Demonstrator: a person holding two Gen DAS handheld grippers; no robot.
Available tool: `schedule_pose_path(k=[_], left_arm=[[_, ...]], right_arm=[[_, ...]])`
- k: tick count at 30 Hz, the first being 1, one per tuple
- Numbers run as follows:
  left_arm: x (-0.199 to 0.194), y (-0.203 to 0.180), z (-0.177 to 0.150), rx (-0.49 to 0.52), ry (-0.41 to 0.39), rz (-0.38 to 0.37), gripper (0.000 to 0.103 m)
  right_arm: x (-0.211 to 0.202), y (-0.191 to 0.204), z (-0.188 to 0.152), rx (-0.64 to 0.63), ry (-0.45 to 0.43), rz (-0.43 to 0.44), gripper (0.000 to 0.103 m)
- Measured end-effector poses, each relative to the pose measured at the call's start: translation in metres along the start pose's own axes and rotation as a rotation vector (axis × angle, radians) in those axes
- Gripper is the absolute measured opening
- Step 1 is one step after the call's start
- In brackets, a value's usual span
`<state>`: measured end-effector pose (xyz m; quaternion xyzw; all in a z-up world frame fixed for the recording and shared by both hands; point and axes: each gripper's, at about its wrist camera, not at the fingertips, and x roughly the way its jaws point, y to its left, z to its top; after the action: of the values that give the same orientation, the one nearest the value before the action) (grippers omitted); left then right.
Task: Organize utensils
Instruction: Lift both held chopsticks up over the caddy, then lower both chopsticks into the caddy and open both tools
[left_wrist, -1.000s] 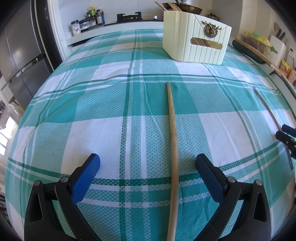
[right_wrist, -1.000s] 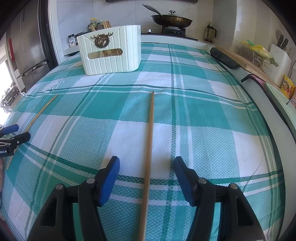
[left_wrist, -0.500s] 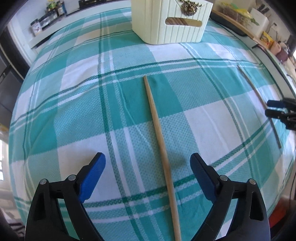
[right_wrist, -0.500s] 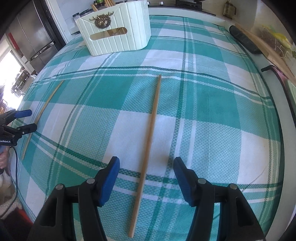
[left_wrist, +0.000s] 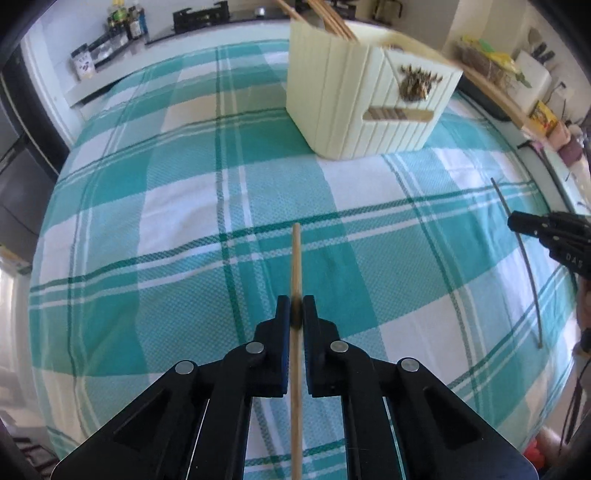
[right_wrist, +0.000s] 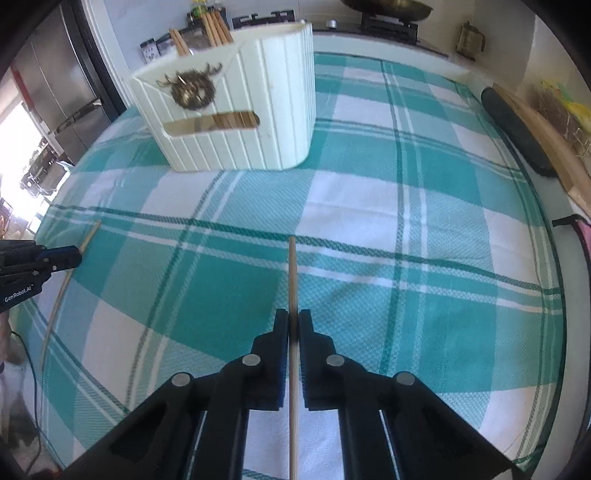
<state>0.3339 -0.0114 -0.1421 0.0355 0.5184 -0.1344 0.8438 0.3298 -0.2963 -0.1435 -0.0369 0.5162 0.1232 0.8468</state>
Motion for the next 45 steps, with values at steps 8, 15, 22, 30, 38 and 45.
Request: schedule_pose_path(k=[8,15,22,30,38,45], left_arm=[[-0.114,0.007,-0.005,0.010,-0.282,-0.069,0.005],[-0.146,0.002,-0.009,0.012,-0.382,-0.110,0.005],[-0.177,0.006,0.017,-0.014,-0.443,-0.152,0.005],[-0.213,0.008,0.080,-0.042,-0.537,-0.179,0.005],[-0.199,0.002,0.171,-0.101,-0.618,-0.160,0.005],[-0.106,0.003,0.210,-0.143,-0.444,-0.088,0.004]], right_arm=[[-0.110,0.019,-0.002,-0.103,-0.261,0.050,0.006],[-0.142,0.026,-0.006,-0.091,-0.410,0.080,0.006],[-0.161,0.029,0.023,-0.101,-0.495,0.058,0.006],[-0.192,0.014,0.083,-0.111,-0.597,0.014,0.006],[-0.206,0.022,0.155,-0.129,-0.770,-0.029,0.006],[-0.132,0.032,0.203,-0.188,-0.568,-0.043,0.005]])
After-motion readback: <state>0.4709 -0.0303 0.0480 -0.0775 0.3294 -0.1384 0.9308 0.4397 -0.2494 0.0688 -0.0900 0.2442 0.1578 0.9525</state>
